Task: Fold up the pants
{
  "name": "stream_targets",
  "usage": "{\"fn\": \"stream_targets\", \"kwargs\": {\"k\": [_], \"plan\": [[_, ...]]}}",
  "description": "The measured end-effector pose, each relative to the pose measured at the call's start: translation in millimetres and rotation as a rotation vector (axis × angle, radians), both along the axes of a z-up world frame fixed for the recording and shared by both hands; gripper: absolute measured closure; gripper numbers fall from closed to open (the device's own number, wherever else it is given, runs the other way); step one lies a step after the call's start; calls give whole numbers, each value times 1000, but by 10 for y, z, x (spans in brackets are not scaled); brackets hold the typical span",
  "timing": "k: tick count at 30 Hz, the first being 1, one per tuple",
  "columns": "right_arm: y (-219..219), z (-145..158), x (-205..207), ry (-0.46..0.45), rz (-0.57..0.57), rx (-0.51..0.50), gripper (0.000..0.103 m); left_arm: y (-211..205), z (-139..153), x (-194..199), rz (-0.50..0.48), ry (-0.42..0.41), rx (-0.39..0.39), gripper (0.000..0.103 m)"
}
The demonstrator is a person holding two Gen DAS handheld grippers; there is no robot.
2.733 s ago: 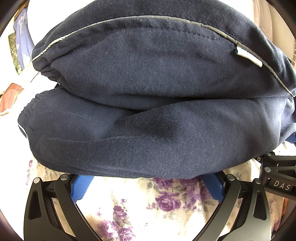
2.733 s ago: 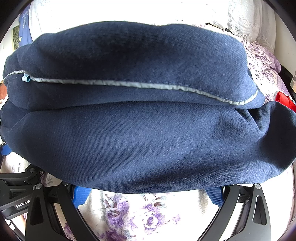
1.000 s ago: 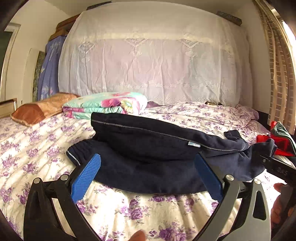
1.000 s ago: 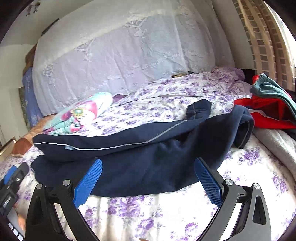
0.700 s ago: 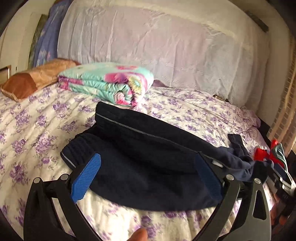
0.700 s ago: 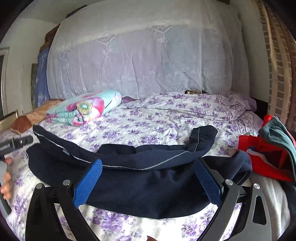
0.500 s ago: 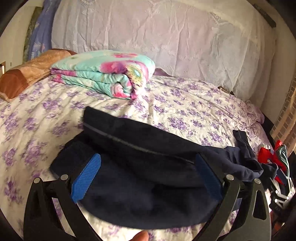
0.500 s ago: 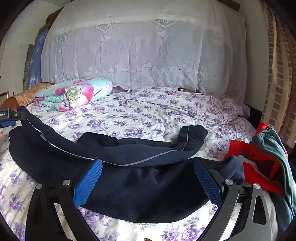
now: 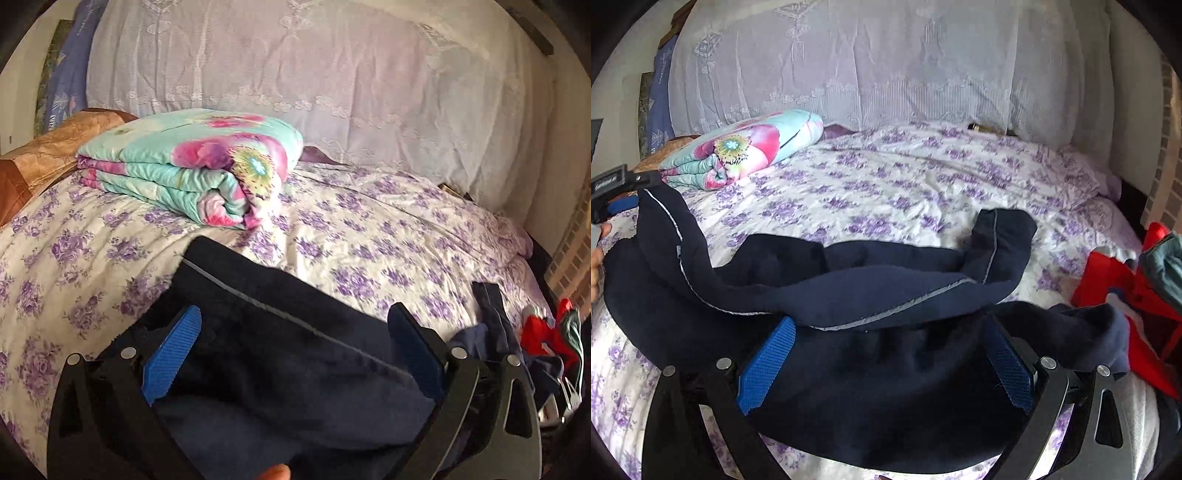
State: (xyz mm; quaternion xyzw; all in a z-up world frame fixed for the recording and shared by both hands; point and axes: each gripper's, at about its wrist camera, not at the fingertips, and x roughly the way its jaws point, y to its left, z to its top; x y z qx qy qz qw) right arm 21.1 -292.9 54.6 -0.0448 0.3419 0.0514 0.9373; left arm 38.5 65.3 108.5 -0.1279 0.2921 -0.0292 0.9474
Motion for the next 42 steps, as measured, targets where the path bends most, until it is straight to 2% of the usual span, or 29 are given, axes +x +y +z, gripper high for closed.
{"fn": "stream_targets", "kwargs": {"k": [3,5,8,9,11,12,13,14,15,16,18,20,22,24,25,27,29,31,33,35,39,42], "plan": [[-43,-71,-101,27,7,43,3,-10,-194,-223,-60,44,17,5],[-61,-159,-169,38,13,60,3,40,-333,-287,-98,95,-4,5],[28,-297,172,161,31,54,3,45,-422,-72,-104,168,-13,5],[86,-294,356,179,34,44,3,15,-380,90,-86,166,6,5],[257,-166,1028,218,35,13,3,-2,-260,495,-32,172,26,4],[294,-61,1303,194,-1,1,5,27,-184,694,44,160,41,4],[314,87,1576,136,-67,-19,6,79,-89,877,165,131,74,5],[304,220,1761,91,-135,-29,6,117,-32,963,233,116,89,5],[276,300,1840,80,-172,-18,6,146,4,996,257,109,83,5],[228,376,1834,75,-182,37,5,169,21,965,228,103,44,5],[135,378,1572,44,-117,161,4,188,-19,777,133,73,-19,5],[95,241,1319,35,-84,174,4,198,-148,565,90,54,6,5],[103,59,1158,56,-65,175,4,257,-304,504,102,87,35,5],[179,-66,1172,108,-7,205,4,369,-403,544,107,129,-10,5],[263,-104,1225,140,35,199,4,429,-409,561,111,132,-50,5],[366,-84,1285,140,73,153,4,545,-351,557,135,118,-89,5],[388,-60,1347,123,80,95,4,719,-253,514,189,89,-87,5],[325,-78,1382,124,70,98,4,949,-211,584,237,100,-96,5],[196,-141,1349,113,56,176,4,1126,-226,715,215,126,-156,5],[90,-272,1327,118,43,273,4,1211,-301,912,147,167,-226,5],[115,-408,1350,135,49,277,3,1122,-533,1329,-52,310,-292,5],[138,-441,1369,146,59,275,3,1054,-624,1482,-126,358,-298,5]]}}
